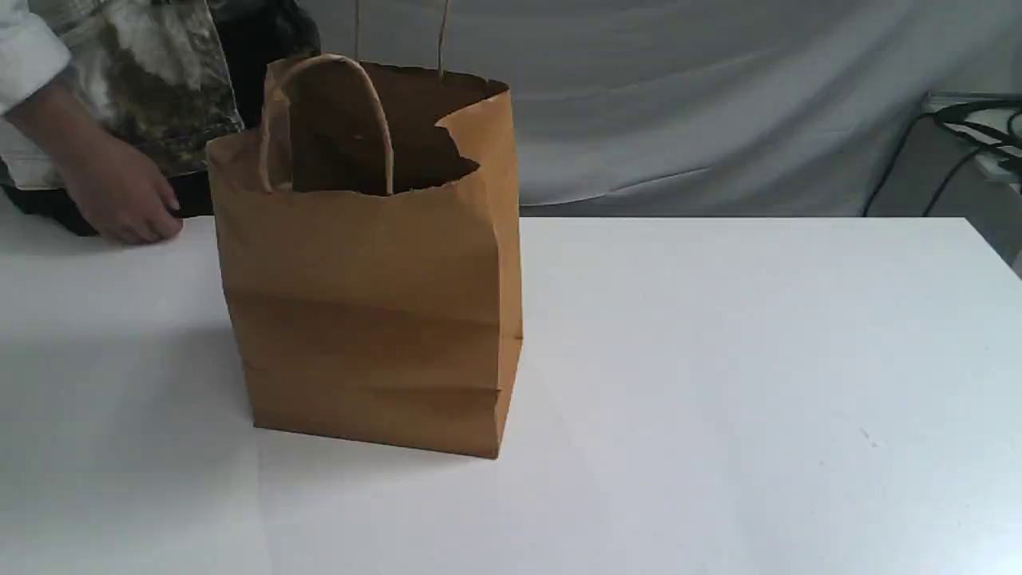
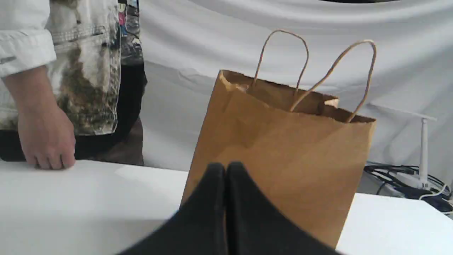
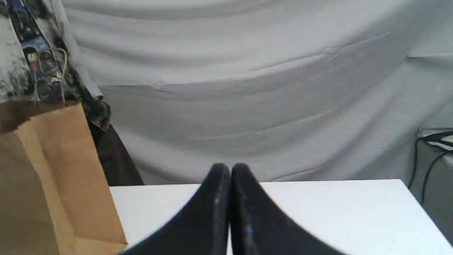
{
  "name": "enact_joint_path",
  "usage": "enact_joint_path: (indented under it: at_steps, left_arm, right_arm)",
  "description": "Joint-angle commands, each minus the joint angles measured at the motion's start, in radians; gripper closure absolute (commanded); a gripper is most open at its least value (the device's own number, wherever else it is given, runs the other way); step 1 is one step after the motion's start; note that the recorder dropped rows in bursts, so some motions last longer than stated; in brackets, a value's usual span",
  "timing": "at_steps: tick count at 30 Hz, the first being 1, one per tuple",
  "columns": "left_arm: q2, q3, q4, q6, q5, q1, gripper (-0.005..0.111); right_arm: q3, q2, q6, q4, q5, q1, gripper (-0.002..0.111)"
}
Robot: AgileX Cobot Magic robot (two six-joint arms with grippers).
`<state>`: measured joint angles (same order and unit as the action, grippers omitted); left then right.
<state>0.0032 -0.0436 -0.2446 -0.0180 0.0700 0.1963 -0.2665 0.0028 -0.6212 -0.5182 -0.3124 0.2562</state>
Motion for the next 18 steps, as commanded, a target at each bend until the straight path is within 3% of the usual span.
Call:
enact_joint_path:
  at_steps: [1, 18]
  left_arm:
    - [-0.003, 0.006, -0.007, -0.007, 0.024, 0.002, 0.107]
    - [-0.003, 0.006, -0.007, -0.007, 0.024, 0.002, 0.107]
  right_arm:
    - [0.002, -0.003, -0.015, 0.012, 0.013, 0.004, 0.108]
    - [0.002, -0.003, -0.021, 0.031, 0.013, 0.004, 0.108]
